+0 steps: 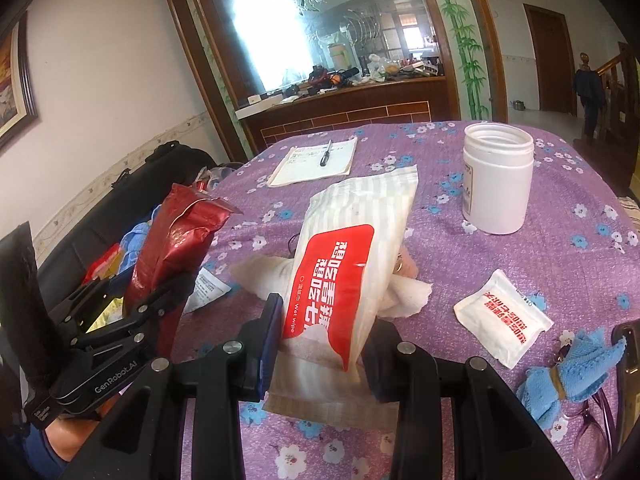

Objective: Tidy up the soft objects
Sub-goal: 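Lift the wipe pack with the right tool while the left tool holds the red bag up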

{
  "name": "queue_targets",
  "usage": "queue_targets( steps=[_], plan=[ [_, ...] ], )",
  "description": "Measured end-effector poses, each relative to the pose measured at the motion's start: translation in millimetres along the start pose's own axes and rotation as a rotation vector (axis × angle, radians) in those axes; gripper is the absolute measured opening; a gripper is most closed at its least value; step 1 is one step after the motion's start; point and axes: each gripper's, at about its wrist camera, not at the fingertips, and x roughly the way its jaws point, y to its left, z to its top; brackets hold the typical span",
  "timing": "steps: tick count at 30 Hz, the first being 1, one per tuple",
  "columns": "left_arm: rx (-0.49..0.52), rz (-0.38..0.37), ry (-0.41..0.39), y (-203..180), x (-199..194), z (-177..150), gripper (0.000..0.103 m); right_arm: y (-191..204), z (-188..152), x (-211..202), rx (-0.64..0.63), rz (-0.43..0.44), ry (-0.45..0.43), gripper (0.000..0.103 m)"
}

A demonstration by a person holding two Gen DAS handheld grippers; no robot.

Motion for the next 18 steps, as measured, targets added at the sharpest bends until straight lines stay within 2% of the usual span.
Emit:
queue_targets(
  steps=[5, 11, 18],
  plan=[
    [-0.003, 0.022, -0.011, 7.8, -11.7, -0.8, 0.059, 12.0, -0.3, -5.4, 0.011, 0.034, 0.008, 0.039],
    [-0.016, 0.024, -0.024, 16.7, -17.0, -2.1, 0.059, 24.0, -3.6, -16.7, 0.044, 0.077, -0.013, 0.039],
    [-0.046, 0.021, -0.048, 25.5, -28.9, -1.4, 0.059, 43.4, -2.5, -12.7, 0.036, 0.106, 0.006, 0.039]
  ],
)
